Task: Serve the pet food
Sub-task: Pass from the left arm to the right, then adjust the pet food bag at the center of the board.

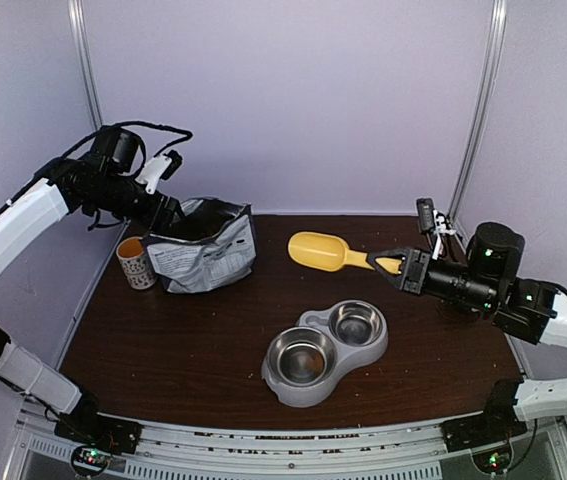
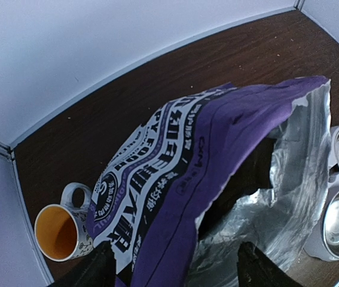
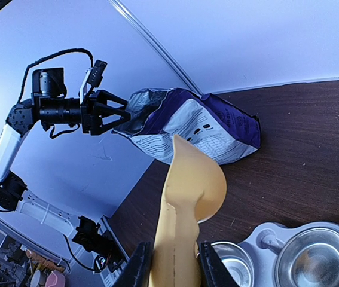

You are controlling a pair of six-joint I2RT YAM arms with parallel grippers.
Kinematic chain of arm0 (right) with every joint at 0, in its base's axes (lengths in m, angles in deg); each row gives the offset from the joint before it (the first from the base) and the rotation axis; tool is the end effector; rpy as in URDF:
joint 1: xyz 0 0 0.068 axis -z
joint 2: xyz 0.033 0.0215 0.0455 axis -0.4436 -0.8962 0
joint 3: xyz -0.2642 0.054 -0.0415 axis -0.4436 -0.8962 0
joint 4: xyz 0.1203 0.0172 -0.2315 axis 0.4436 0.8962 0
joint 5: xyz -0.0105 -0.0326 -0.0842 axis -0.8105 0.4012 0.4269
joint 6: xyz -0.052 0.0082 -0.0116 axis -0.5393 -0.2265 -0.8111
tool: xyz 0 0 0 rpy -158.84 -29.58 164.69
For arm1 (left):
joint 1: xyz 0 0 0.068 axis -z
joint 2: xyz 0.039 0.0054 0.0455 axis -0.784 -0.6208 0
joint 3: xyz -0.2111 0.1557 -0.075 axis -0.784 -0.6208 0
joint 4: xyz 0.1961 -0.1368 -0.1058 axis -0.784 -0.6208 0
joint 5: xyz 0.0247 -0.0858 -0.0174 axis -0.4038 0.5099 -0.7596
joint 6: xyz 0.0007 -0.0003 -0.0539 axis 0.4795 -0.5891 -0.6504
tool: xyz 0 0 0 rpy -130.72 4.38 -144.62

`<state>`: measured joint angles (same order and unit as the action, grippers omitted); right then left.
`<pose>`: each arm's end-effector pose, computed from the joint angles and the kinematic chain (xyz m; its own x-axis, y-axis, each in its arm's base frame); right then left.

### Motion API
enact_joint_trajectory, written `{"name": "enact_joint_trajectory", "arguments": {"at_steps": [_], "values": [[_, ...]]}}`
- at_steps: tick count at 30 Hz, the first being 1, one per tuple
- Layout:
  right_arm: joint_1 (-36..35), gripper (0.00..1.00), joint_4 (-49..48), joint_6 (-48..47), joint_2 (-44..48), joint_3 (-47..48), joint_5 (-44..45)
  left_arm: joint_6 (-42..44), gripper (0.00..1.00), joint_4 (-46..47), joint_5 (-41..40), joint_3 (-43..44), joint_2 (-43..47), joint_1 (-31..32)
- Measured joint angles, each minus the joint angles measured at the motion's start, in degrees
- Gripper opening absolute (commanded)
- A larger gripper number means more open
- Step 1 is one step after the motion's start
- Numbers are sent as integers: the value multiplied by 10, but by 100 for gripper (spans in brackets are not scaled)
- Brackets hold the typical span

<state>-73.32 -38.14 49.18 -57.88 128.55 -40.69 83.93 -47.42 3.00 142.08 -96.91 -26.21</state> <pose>0.1338 0.1564 0.3180 -0.6060 0.2340 -0.7602 -0.6387 0.4265 0.6404 0.2638 -0.1270 0.3871 -0.6203 0.2793 -0.7329 0.4481 0.8931 -0.0388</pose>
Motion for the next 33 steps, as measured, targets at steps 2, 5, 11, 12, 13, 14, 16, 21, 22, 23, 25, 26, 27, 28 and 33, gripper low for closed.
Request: {"name": "enact_joint_trajectory", "arguments": {"at_steps": [2,5,11,12,13,14,16,21,22,23,25,26,27,28,33], "values": [[1,0,-5,5,3,-5,1,8,66,-4,2,0,-5,-2],[2,0,-14,10,3,-14,2,19,32,-6,3,8,-6,-2],[9,0,-20,17,-4,-18,1,34,30,-4,8,16,-7,-2],[10,0,-22,18,-5,-18,1,35,31,-4,8,16,-7,-2],[10,0,-24,19,-7,-18,0,36,33,-4,7,16,-7,-2],[11,0,-27,19,-8,-18,-1,37,35,-4,7,16,-7,-2],[11,0,-32,20,-11,-18,-3,39,37,-3,8,16,-7,-2],[11,0,-41,22,-16,-18,-9,39,17,-3,9,16,-16,-2],[11,0,-41,22,-16,-18,-10,40,12,-3,10,16,-20,-2],[11,0,-41,22,-16,-18,-10,40,6,-2,11,16,-24,-2],[11,0,-40,22,-16,-18,-10,44,0,0,14,16,-31,-2],[11,0,-40,21,-15,-18,-10,43,0,1,16,14,-31,-2],[11,0,-38,20,-14,-18,-10,47,0,5,20,10,-30,-2],[11,0,-38,19,-12,-18,-10,49,0,9,24,6,-28,-2],[11,0,-9,-2,-9,-7,-13,57,0,63,73,-69,17,-3]]}}
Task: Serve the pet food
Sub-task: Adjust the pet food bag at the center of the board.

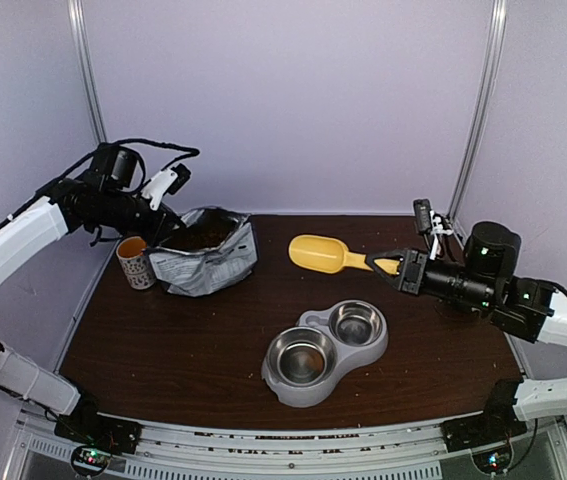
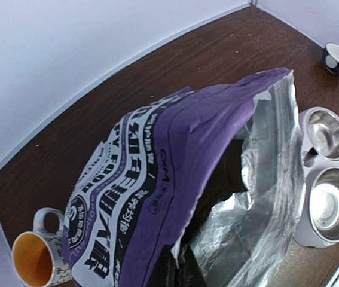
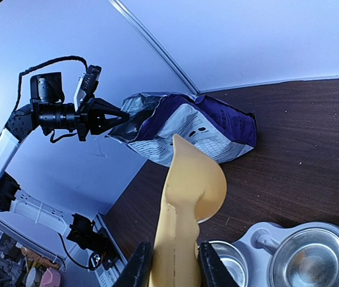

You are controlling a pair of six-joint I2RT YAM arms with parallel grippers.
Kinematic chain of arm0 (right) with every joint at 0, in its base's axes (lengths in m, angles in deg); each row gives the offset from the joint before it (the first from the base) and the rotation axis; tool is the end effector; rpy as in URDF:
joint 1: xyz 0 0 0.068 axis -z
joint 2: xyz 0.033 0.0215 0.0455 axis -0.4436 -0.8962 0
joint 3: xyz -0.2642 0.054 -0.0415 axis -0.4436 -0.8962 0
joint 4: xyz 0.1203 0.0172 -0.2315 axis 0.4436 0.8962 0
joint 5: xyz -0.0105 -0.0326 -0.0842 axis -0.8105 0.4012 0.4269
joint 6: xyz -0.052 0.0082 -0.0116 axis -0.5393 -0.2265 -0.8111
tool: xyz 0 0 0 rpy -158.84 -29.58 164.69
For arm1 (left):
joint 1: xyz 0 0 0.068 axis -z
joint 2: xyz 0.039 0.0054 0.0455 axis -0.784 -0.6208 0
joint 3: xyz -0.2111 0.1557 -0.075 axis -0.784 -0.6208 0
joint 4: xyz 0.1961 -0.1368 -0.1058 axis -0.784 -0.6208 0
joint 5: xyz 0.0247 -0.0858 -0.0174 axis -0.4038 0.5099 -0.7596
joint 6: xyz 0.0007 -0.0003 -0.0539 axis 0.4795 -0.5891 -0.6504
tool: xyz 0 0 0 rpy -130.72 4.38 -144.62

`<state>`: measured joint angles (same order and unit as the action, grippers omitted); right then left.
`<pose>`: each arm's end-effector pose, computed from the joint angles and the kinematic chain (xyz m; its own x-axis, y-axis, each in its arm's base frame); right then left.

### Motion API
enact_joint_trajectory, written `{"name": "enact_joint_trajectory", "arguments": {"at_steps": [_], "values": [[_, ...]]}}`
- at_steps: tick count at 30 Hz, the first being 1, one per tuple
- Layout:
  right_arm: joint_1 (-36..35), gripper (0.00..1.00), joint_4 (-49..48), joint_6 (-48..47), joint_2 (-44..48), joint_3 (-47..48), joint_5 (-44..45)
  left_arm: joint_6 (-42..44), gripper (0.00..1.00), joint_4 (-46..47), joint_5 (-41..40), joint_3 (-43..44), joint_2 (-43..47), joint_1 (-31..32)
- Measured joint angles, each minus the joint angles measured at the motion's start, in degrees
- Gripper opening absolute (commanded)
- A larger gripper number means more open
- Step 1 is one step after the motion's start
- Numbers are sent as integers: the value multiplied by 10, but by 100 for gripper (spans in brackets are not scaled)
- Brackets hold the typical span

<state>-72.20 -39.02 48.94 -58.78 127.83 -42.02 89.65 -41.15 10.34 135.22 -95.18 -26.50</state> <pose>0.1384 0.1566 0.3122 -0.6124 0.2244 -0.7580 -0.6358 0.4300 0.6410 0.2627 -0.1299 0.3661 -0.5542 0.3533 -0.7537 0.5827 0.8113 -0.0481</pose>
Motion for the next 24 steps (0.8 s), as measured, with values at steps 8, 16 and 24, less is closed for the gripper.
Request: {"name": "enact_joint_trajectory", "arguments": {"at_steps": [8,16,24], "values": [[-67,0,70,-76,-28,101,6,1,0,67,117,-132,77,24],[-161,0,113,-155,-123,207,71,-17,0,126,171,-207,107,41],[-214,0,166,-214,-247,289,170,-33,0,161,184,-222,110,42]]}}
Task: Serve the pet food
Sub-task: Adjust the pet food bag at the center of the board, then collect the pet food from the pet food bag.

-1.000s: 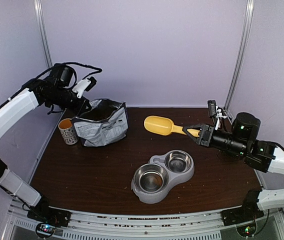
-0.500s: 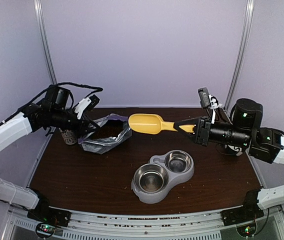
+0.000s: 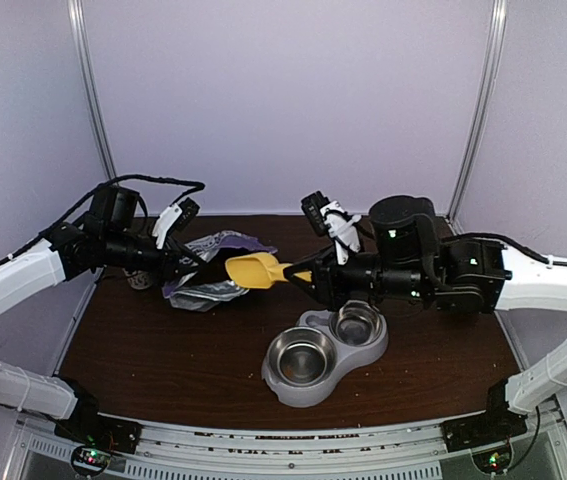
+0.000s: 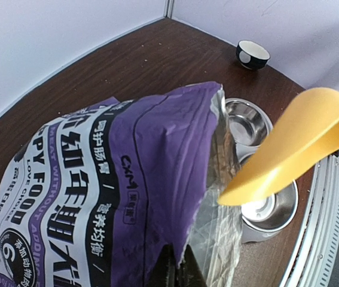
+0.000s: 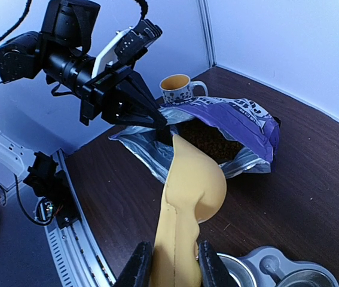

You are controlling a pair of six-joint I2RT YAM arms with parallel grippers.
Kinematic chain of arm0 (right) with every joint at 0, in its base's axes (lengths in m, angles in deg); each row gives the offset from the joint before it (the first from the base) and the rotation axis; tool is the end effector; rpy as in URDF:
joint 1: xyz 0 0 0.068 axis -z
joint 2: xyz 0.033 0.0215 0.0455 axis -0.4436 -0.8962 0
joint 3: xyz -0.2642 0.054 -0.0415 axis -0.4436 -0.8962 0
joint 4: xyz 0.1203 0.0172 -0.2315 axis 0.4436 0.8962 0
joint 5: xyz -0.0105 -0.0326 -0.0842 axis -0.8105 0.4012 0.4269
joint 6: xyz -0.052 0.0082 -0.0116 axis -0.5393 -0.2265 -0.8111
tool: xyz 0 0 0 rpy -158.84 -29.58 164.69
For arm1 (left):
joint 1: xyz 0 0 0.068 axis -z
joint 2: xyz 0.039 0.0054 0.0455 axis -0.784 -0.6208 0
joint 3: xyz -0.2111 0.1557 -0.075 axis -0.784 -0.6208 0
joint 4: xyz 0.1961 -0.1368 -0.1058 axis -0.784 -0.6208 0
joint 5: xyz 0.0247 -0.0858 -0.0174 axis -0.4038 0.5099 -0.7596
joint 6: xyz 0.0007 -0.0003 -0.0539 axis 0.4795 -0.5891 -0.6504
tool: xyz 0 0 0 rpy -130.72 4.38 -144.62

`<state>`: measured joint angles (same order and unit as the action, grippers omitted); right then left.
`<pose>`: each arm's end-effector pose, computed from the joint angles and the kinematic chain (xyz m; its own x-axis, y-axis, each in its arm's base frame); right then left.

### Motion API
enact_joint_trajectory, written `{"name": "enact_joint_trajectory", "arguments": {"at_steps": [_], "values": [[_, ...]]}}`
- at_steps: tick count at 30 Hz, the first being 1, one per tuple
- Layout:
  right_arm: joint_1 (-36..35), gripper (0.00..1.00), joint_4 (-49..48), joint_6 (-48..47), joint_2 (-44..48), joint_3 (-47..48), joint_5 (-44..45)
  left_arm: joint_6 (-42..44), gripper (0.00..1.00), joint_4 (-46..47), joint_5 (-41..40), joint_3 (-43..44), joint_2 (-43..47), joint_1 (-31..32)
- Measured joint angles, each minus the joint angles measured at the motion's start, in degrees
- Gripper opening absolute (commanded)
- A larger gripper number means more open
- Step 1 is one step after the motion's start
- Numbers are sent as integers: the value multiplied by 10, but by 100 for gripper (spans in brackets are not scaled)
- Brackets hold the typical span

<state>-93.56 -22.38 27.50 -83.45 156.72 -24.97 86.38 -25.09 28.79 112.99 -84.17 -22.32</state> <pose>0.1179 0.2789 0.3603 -0.3887 -0.1788 -0.9038 -0.8370 0.4786 0.2653 0.2147 -0.1398 0.3122 -0.5007 0.3102 -0.8081 0.7759 0.5747 -0.2602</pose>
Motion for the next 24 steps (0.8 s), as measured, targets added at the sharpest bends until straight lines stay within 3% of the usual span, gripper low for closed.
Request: {"name": "enact_joint_trajectory", "arguments": {"at_steps": [11,14,19,24], "values": [[-23,0,37,-37,-165,142,180,-15,0,31,32,-12,6,0],[-23,0,35,-42,-213,165,192,-20,0,34,46,-13,6,1],[2,0,43,-39,-336,274,128,-15,0,34,48,-14,5,4],[32,0,83,-34,-392,316,35,-36,0,63,0,-18,6,14]]}}
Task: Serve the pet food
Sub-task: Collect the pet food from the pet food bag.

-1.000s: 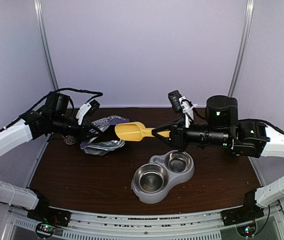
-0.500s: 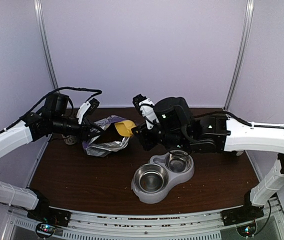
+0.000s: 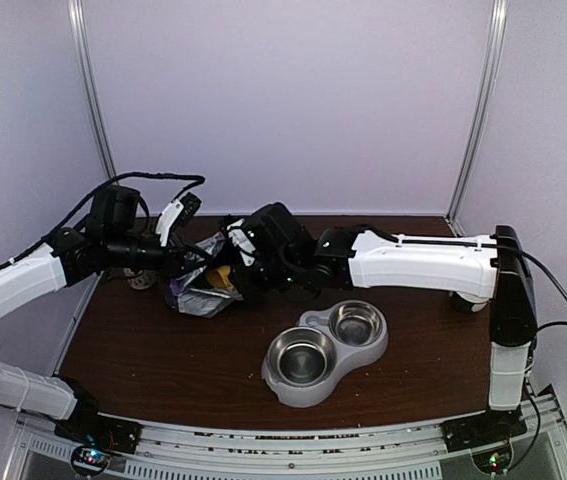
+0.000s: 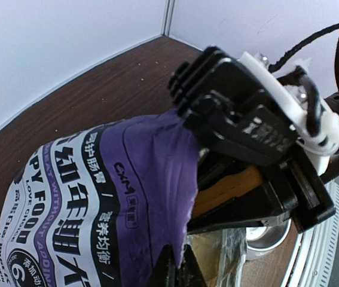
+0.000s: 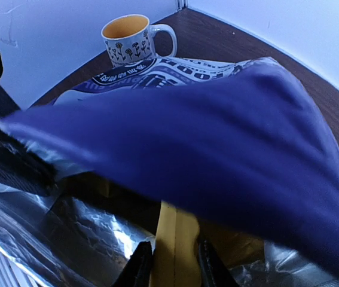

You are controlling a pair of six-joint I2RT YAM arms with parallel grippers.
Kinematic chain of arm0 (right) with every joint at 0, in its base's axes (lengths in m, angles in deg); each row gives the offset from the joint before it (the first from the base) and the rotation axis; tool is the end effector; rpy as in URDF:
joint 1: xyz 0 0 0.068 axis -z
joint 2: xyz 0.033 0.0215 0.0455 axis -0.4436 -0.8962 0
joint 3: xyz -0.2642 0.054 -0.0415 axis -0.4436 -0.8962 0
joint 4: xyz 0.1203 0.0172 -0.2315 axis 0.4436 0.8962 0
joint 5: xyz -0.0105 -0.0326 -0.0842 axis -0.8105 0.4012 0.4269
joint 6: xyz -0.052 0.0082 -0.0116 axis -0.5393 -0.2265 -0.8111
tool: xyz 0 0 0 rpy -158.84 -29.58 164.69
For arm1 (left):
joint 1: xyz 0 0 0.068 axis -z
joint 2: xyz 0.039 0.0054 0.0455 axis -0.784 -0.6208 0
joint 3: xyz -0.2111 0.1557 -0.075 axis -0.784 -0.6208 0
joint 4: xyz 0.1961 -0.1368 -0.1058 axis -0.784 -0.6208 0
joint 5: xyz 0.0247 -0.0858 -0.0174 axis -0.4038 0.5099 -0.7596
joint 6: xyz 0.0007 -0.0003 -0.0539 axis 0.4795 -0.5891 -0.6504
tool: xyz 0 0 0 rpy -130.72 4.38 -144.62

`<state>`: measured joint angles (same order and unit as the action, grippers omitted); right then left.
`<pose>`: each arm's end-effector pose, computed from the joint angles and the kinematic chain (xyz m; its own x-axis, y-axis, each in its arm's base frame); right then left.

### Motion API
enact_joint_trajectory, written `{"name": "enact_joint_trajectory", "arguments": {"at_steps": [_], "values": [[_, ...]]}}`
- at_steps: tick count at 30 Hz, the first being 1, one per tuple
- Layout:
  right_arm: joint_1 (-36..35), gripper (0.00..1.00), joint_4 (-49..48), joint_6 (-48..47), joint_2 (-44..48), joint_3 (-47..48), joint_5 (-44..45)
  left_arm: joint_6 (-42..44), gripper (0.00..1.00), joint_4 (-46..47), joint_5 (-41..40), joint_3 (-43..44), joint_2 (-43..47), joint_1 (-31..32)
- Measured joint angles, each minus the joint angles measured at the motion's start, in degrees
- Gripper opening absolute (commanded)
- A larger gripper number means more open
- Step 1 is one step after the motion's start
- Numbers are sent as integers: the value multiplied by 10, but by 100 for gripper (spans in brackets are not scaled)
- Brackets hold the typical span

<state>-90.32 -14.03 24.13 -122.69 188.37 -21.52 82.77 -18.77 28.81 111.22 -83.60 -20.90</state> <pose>0.2075 0.4186 0.2877 -0.4495 -0.3927 -0.8024 -0.7831 0.6053 0.1425 0.2139 -0.1467 0.3137 -0.4790 0.2497 -0.8416 0.7801 0.5608 -0.2776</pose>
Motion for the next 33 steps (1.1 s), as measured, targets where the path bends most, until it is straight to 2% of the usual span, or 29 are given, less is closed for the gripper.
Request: {"name": "enact_joint_trajectory", "arguments": {"at_steps": [6,11,15,24,33], "values": [[38,0,6,37,17,-23,-106,-92,0,75,-82,-50,21,28],[45,0,11,37,27,-30,-119,-128,0,62,-132,-40,21,47],[38,0,21,16,44,-30,-74,-130,0,37,-154,-8,21,66],[10,0,21,-44,85,-19,66,-128,0,-21,-160,29,22,65],[-12,0,3,-43,71,-17,157,-77,0,-75,-90,82,3,64]]}}
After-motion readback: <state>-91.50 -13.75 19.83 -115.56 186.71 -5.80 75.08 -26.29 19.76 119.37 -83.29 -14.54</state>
